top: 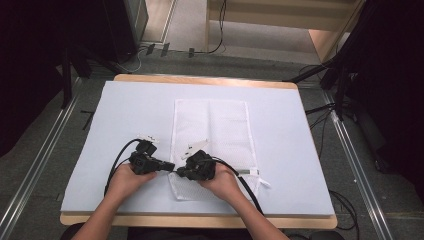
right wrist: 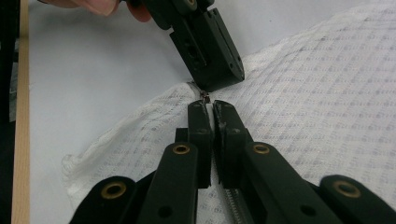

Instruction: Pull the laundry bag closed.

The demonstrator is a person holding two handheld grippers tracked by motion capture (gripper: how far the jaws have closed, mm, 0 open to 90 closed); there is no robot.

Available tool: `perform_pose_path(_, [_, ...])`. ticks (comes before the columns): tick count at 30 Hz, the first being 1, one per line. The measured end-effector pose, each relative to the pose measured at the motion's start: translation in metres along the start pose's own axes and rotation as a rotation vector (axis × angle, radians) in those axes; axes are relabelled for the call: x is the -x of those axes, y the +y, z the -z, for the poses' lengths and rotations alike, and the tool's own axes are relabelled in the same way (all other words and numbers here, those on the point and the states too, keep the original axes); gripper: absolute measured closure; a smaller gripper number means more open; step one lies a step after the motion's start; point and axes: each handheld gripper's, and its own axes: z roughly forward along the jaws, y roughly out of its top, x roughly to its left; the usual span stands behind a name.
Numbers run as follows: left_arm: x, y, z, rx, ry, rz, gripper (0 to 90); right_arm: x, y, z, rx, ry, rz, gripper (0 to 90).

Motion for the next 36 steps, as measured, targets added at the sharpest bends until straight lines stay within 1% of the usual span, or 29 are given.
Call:
perform_pose_path(2, [0.0, 0.0, 0.0, 0.003, -0.003, 0.011, 90.0, 0.0, 0.0, -0.001, 0.002, 0.002, 0.003, 87.8])
perform_pose_path(3, [0.0, -0.001, 0.0, 0.006, -0.001, 0.008, 90.0, 0.0, 0.0, -0.001, 0.003, -0.004, 0.007, 87.9])
perform_pose_path(4, [0.0, -0.001, 0.0, 0.006, 0.002, 0.005, 90.0, -0.001, 0.0, 0.0, 0.002, -0.009, 0.023, 88.3])
perform_pose_path(7, [0.002, -0.001, 0.0, 0.004, 0.016, -0.011, 90.0, -0.004, -0.001, 0.001, -0.005, -0.022, 0.049, 88.5])
perform_pose_path(8, [0.002, -0.001, 0.0, 0.002, 0.019, -0.016, 90.0, -0.004, -0.001, 0.001, -0.002, -0.031, 0.067, 88.5])
perform_pose_path(9, [0.002, -0.001, 0.0, 0.003, 0.017, -0.014, 90.0, -0.005, -0.002, 0.002, -0.002, -0.035, 0.072, 88.5])
perform_pose_path(11, [0.003, -0.001, 0.0, 0.002, 0.028, -0.023, 90.0, -0.007, -0.003, 0.003, 0.003, -0.047, 0.075, 88.6])
perform_pose_path(12, [0.004, -0.001, 0.0, 0.004, 0.029, -0.023, 90.0, -0.007, -0.004, 0.003, 0.005, -0.05, 0.085, 88.6])
perform_pose_path(15, [0.002, -0.002, 0.0, 0.003, 0.024, -0.018, 90.0, -0.008, -0.006, 0.004, 0.008, -0.061, 0.09, 88.7])
perform_pose_path(17, [0.002, -0.002, 0.0, 0.004, 0.021, -0.011, 90.0, -0.009, -0.007, 0.005, 0.008, -0.073, 0.107, 88.7])
perform_pose_path(19, [0.002, -0.001, 0.0, 0.002, 0.021, -0.014, 90.0, -0.009, -0.007, 0.006, 0.01, -0.072, 0.098, 88.7])
perform_pose_path(22, [0.002, -0.001, 0.0, 0.002, 0.023, -0.022, 90.0, -0.009, -0.01, 0.008, 0.016, -0.078, 0.115, 88.8])
perform_pose_path(25, [0.003, -0.001, 0.0, 0.005, 0.03, -0.025, 90.0, -0.009, -0.011, 0.01, 0.019, -0.081, 0.121, 88.8])
perform_pose_path(27, [0.004, -0.001, -0.001, 0.005, 0.039, -0.03, 90.0, -0.007, -0.011, 0.009, 0.024, -0.067, 0.099, 88.8])
perform_pose_path(29, [0.004, -0.001, 0.0, 0.006, 0.036, -0.019, 90.0, -0.004, -0.01, 0.009, 0.039, -0.034, 0.067, 88.4])
perform_pose_path(30, [0.003, -0.001, 0.0, 0.004, 0.026, -0.016, 90.0, -0.002, -0.01, 0.009, 0.044, -0.011, 0.032, 87.5])
perform_pose_path(31, [0.002, -0.002, 0.0, 0.006, 0.025, -0.013, 90.0, 0.002, -0.01, 0.009, 0.046, 0.009, -0.008, 85.3])
perform_pose_path(33, [0.001, -0.002, 0.0, 0.009, 0.016, -0.002, 90.0, 0.004, -0.01, 0.01, 0.045, 0.019, -0.025, 82.3])
perform_pose_path(35, [0.001, -0.002, 0.0, 0.008, 0.013, -0.003, 90.0, 0.004, -0.01, 0.01, 0.04, 0.017, -0.024, 81.3])
perform_pose_path(36, [0.001, -0.001, 0.0, 0.008, 0.016, -0.003, 90.0, 0.004, -0.01, 0.012, 0.042, 0.014, -0.014, 77.8])
